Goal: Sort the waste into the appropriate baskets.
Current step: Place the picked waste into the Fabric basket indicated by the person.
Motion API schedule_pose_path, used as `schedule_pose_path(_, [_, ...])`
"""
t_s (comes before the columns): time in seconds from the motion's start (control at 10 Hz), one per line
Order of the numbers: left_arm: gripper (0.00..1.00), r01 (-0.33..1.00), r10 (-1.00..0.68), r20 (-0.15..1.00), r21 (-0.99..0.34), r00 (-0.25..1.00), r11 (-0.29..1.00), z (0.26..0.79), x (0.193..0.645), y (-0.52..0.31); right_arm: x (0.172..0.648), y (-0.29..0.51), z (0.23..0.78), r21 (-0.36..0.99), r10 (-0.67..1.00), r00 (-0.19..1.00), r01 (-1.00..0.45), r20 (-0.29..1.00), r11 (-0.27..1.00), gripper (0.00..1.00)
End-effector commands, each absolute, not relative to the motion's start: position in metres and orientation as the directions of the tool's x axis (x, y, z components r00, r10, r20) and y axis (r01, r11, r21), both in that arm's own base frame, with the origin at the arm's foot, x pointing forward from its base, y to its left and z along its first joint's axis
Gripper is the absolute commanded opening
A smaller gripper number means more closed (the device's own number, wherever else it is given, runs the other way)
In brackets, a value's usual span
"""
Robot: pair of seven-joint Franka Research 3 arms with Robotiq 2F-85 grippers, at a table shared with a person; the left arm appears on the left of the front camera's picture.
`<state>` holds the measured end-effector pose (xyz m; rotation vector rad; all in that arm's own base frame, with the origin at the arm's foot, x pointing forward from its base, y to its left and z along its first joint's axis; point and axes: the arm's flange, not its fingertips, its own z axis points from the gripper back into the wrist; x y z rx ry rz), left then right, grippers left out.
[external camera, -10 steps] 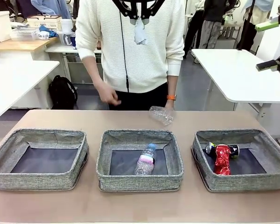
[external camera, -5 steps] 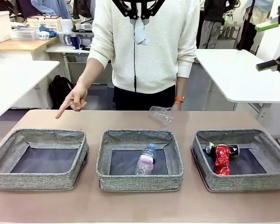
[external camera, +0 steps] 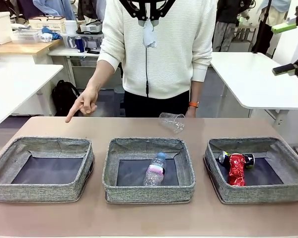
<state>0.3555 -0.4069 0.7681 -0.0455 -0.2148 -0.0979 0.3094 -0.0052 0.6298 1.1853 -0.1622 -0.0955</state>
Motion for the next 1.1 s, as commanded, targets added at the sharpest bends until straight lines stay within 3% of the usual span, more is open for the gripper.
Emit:
schedule_pose_path(0.0, [0.06,0.095,-0.082,0.215,-0.051,0.973,0.994,0.766,0.352,-0.402,0.31,-0.006,0.631,0.932,-0.15,0.985,-0.028,0.088,0.362,1.0])
schedule_pose_path(0.2, [0.06,0.102,-0.092,0.215,-0.035,0.972,0.994,0.768,0.356,-0.407,0.31,-0.006,0.631,0.932,-0.15,0.985,-0.028,0.088,0.362,1.0])
schedule_pose_path(0.6, [0.06,0.046,-0.031,0.19,-0.071,0.981,0.996,0.687,0.375,-0.285,0.31,-0.006,0.631,0.932,-0.15,0.985,-0.028,0.088,0.362,1.0])
schedule_pose_path(0.9, [0.06,-0.059,0.058,0.224,-0.004,0.973,0.998,0.612,0.382,-0.187,0.31,-0.006,0.631,0.932,-0.15,0.985,-0.028,0.088,0.362,1.0])
schedule_pose_path(1.0, [0.06,-0.078,0.089,0.219,-0.059,0.972,0.995,0.592,0.376,-0.158,0.31,-0.006,0.631,0.932,-0.15,0.985,-0.028,0.088,0.362,1.0])
